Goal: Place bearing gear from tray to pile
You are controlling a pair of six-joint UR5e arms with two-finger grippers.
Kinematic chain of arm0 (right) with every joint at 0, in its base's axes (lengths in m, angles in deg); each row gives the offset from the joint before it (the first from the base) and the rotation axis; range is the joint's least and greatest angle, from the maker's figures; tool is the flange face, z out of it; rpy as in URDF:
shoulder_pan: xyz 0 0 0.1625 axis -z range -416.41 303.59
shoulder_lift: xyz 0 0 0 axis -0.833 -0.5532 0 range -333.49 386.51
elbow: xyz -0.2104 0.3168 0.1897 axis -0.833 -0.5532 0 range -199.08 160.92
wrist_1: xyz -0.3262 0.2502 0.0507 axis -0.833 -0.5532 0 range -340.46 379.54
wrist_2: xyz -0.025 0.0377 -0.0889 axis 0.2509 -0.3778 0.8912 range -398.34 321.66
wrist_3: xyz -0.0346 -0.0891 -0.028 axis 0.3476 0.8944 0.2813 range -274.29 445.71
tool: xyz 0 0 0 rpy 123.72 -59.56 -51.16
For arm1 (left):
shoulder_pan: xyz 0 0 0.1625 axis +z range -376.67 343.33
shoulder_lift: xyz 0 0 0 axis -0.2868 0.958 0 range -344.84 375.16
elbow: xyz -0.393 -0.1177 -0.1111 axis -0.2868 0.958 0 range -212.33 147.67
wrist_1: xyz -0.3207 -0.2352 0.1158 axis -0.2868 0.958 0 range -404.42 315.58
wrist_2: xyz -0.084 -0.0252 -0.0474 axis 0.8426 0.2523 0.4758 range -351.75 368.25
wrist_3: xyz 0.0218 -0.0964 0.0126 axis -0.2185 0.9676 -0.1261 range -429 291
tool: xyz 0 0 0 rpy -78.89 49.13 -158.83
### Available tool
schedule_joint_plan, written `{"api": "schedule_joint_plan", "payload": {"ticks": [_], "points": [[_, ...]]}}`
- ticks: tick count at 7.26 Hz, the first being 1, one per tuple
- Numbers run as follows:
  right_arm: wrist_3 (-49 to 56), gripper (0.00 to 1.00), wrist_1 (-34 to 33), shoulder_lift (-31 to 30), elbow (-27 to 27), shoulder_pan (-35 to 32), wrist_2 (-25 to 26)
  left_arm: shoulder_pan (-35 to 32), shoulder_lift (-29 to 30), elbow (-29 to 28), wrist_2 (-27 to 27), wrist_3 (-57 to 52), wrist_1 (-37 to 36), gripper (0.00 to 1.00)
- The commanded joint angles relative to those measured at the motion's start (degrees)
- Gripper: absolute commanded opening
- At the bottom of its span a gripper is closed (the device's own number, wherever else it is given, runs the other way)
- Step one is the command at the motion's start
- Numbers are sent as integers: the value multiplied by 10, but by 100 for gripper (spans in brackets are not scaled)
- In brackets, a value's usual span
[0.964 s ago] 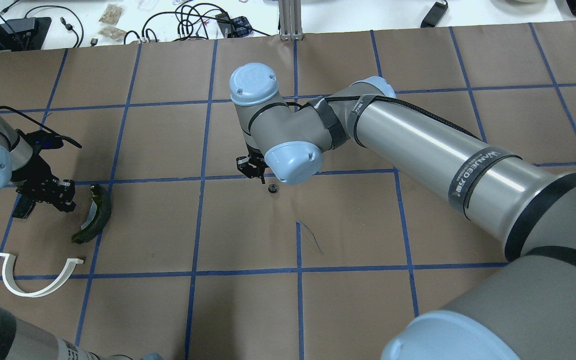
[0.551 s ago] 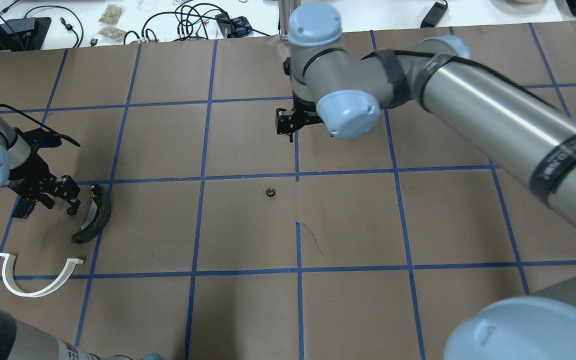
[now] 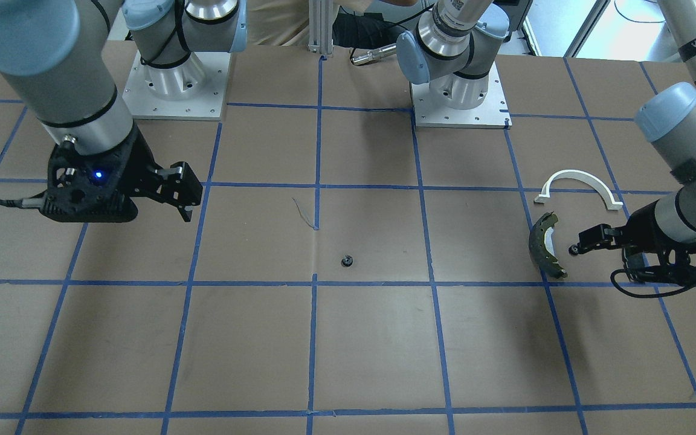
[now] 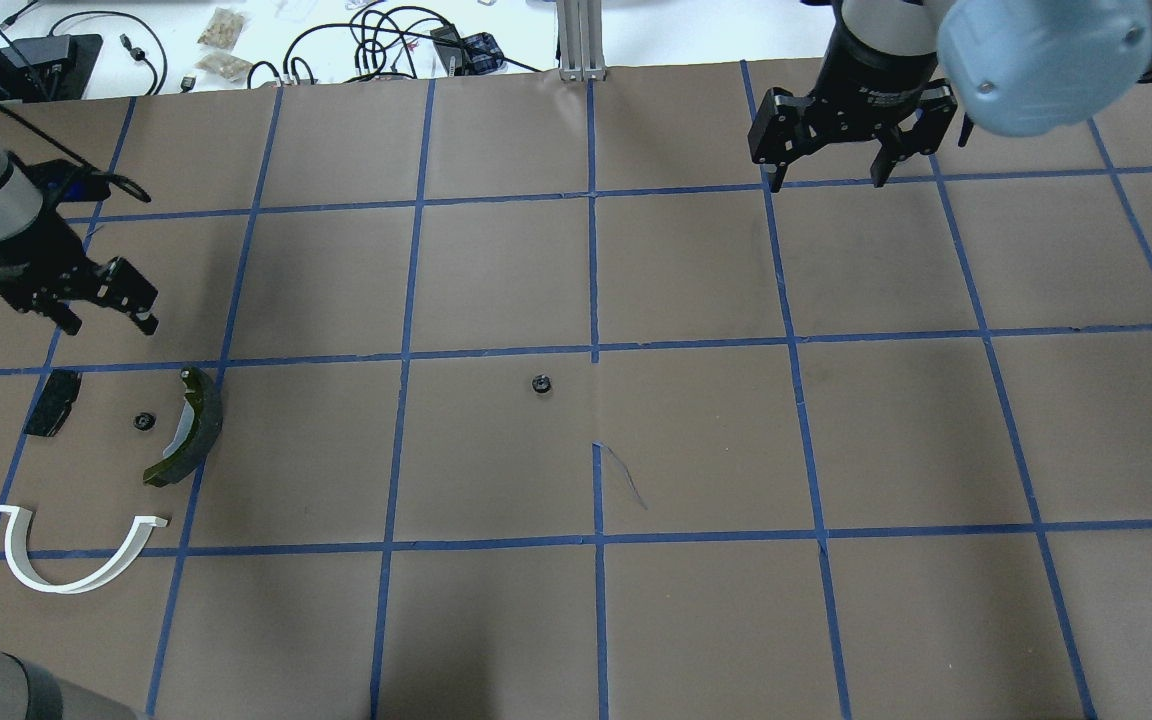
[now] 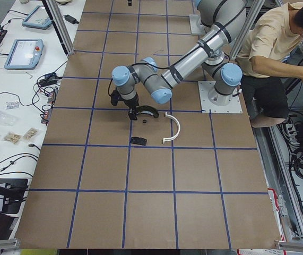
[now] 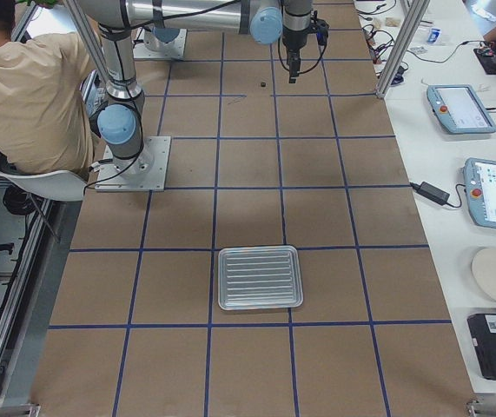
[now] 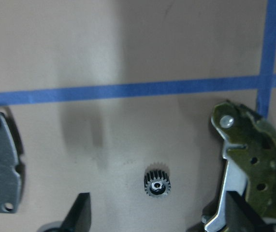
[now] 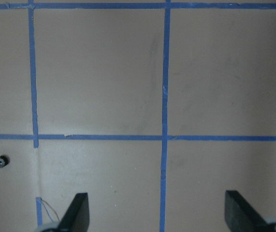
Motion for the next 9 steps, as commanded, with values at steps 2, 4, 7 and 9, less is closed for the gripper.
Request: {"api": "schedule_joint_plan", "payload": {"ticks": [2,4,7,9], "points": [[-48,100,16,-30,9,-2,6,-178,8,-53,42,149,49,100],[-49,100,16,-31,7,-2,6,-278,19,-44,66,219,22,100],[-40,100,18,-30,10,-1,36,-367,48,39,89,292,-127,100],[-39,100,18,-30,10,0,41,-396,60,95,91,336,-212,100]]}}
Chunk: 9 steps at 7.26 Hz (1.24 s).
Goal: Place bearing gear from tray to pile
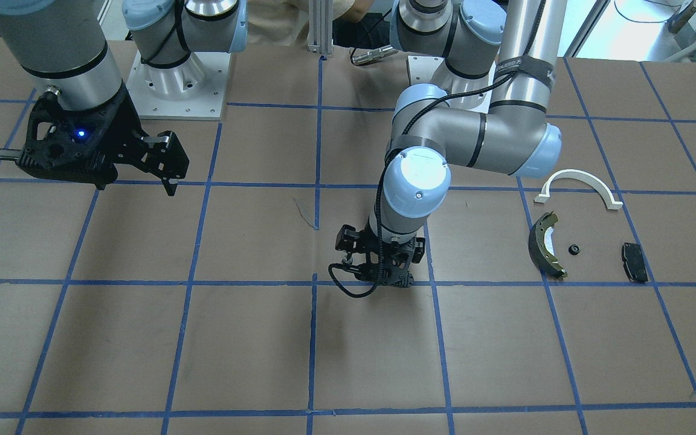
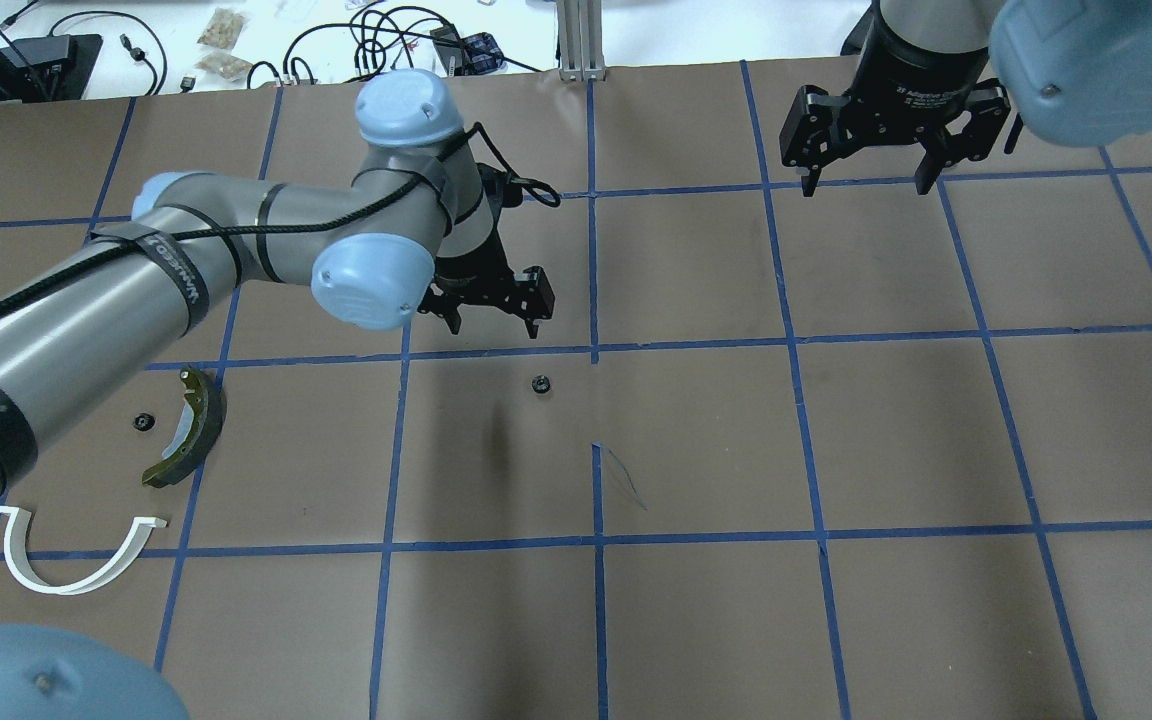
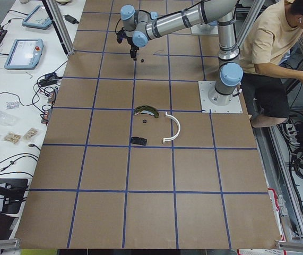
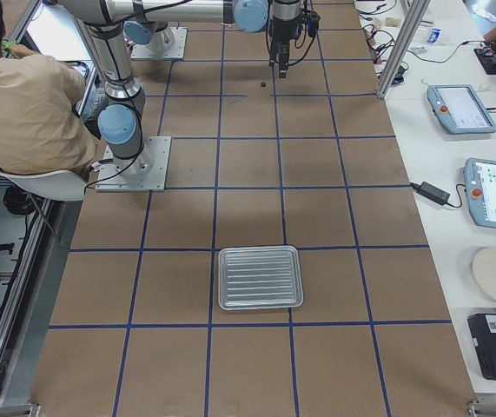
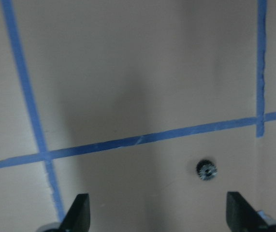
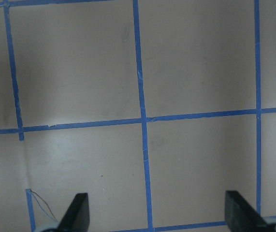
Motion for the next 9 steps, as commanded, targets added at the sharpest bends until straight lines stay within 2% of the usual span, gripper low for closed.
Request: {"api": "schedule_joint_plan", "payload": {"ticks": [1,3,4,6,8,9], "points": [[0,100,-4,0,1,1,4,-25,15,54,1,25,-74,100],[1,100,-1,-3,0,3,5,-35,23,60,1,33,-92,100],[1,100,-1,-6,1,3,3,-35,28,60,1,32,-96,95],[2,100,-5,-6,1,6,-2,-35,37,60,1,32,-105,78],[2,100,-7,-6,0,8,-3,-35,39,59,1,28,-105,66],[5,100,-9,-6,-3,9,-5,-35,39,60,1,25,-105,50]]}}
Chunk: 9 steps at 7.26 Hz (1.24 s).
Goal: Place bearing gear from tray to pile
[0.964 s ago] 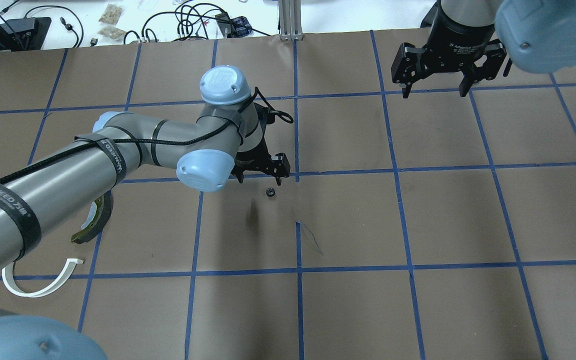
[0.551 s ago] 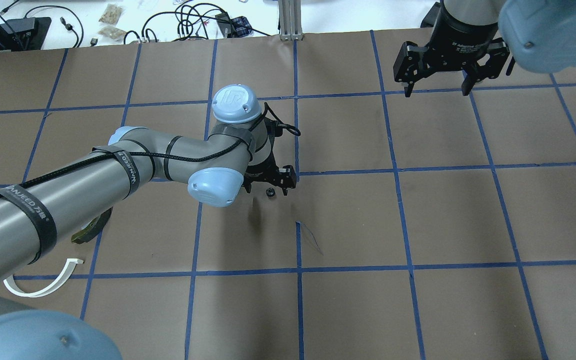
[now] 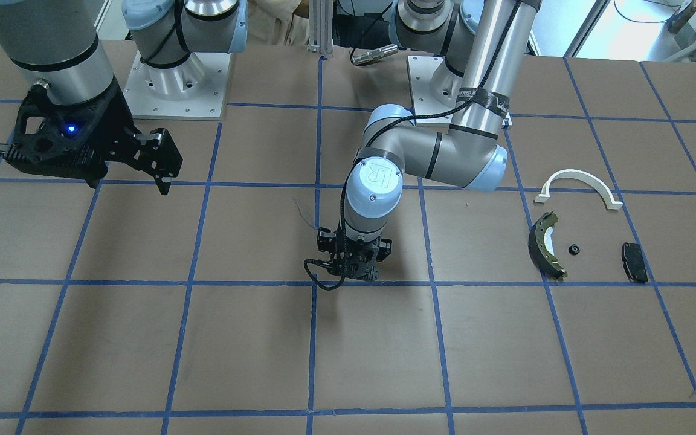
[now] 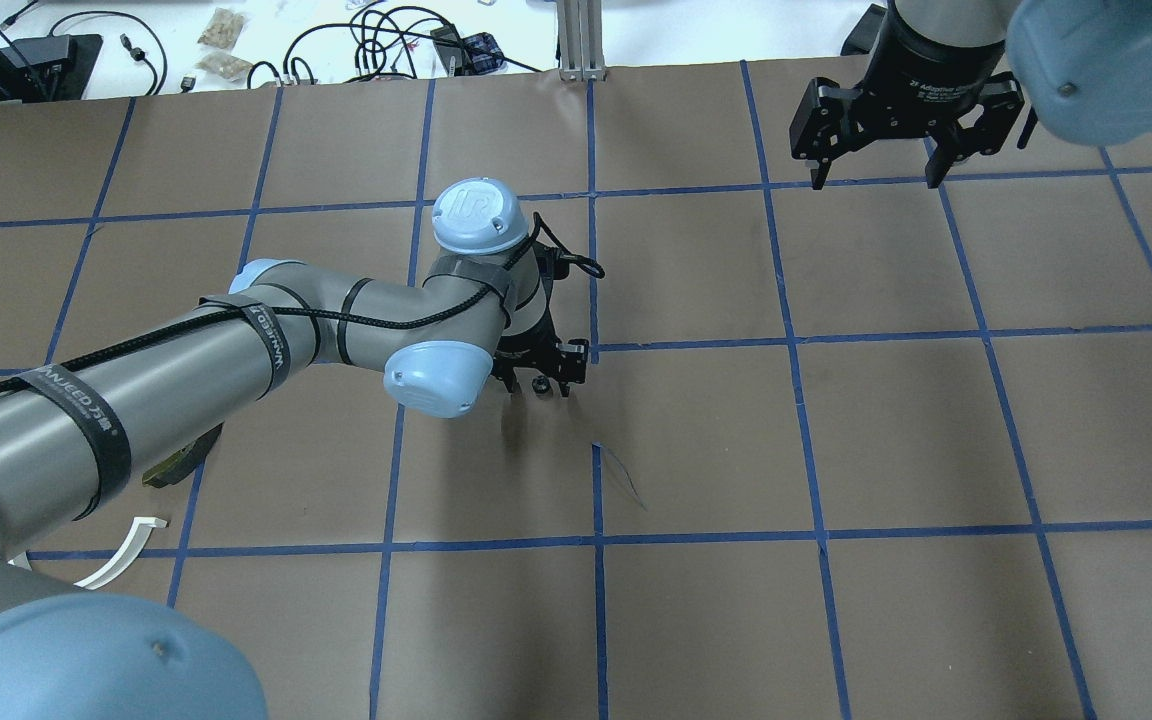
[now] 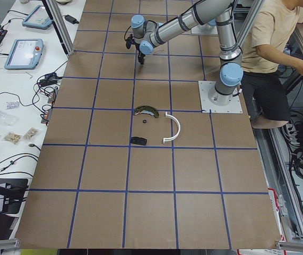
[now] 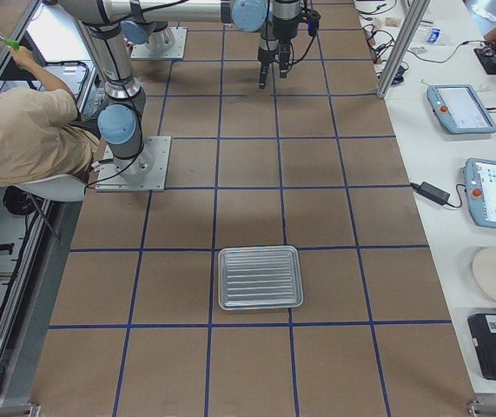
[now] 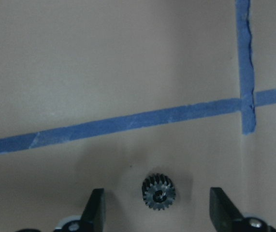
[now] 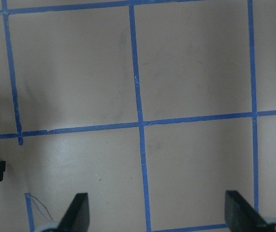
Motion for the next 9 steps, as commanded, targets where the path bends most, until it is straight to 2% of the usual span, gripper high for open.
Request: {"api": "schedule_joint_plan", "payload": {"ticks": [1,2,4,5,6,8,9], "points": [[3,100,2,-2,-3,4,-9,0,1,0,1,-4,0,5],[3,100,6,-8,-1,2,-9,0,1,-3,2,-5,1,0],[-2,100,23,-13,-11,1,-6,8,-12,-19,1,-6,8,0],[-1,100,25,-13,-11,1,-7,32,-19,-41,-2,-24,31,0],[-1,100,26,-13,-11,1,-8,93,-21,-81,-2,-71,88,0],[3,100,45,-13,-11,2,-10,202,-37,-176,-11,-159,252,0],[3,100,44,-14,-14,2,-32,262,-42,-209,-11,-191,309,0]]}}
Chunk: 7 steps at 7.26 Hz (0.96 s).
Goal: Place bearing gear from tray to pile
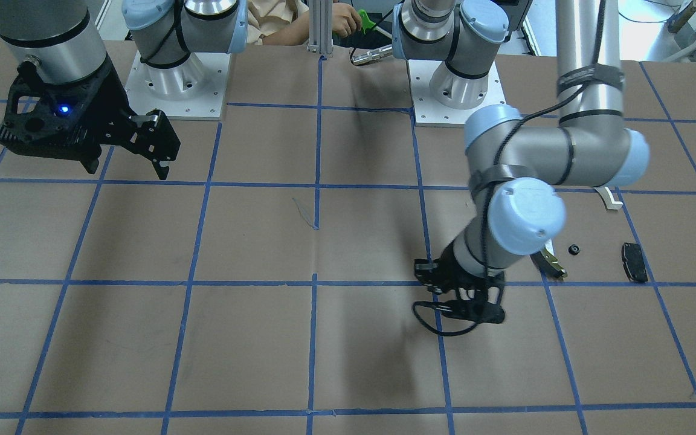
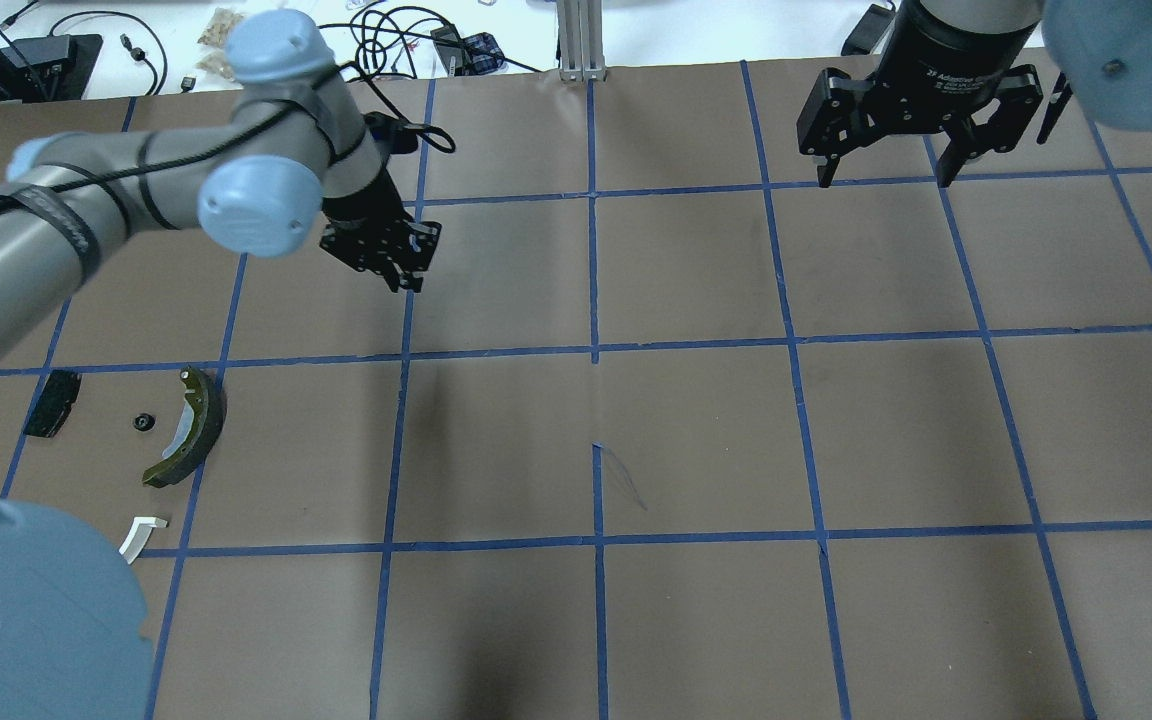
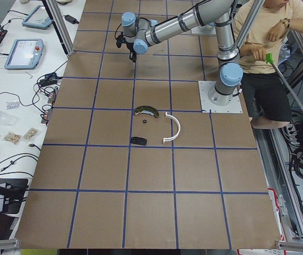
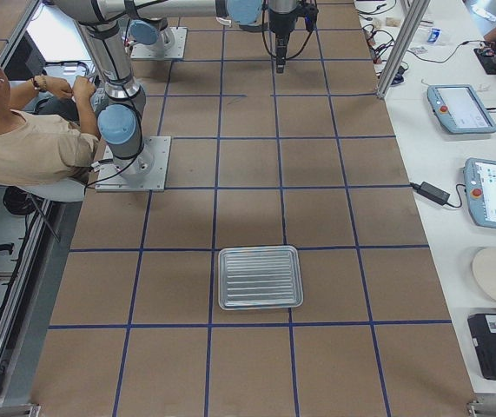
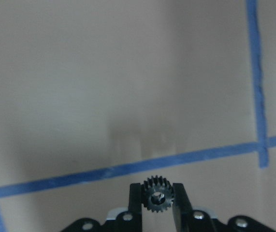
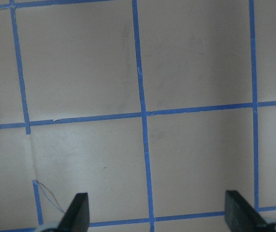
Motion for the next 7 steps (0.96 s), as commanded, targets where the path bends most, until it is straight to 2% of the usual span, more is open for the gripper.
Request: {"api": "schedule_joint_plan", "payload": {"ticks": [1,2,3,4,6,7], "points": [[1,100,6,0,-21,-1,-37,137,-9,-56,-3,-110,100,0],[1,100,7,0,-21,-1,-32,196,-9,-54,-22,-183,103,0],[2,100,7,-1,-19,-1,-26,252,-5,-51,-69,-221,106,0],[5,100,13,-1,-18,-2,-25,287,-6,-43,-78,-227,131,0],[48,100,15,-4,-8,-3,2,320,11,-15,-79,-295,116,0],[61,100,21,-6,-5,-3,3,321,13,12,-80,-309,74,0]]}}
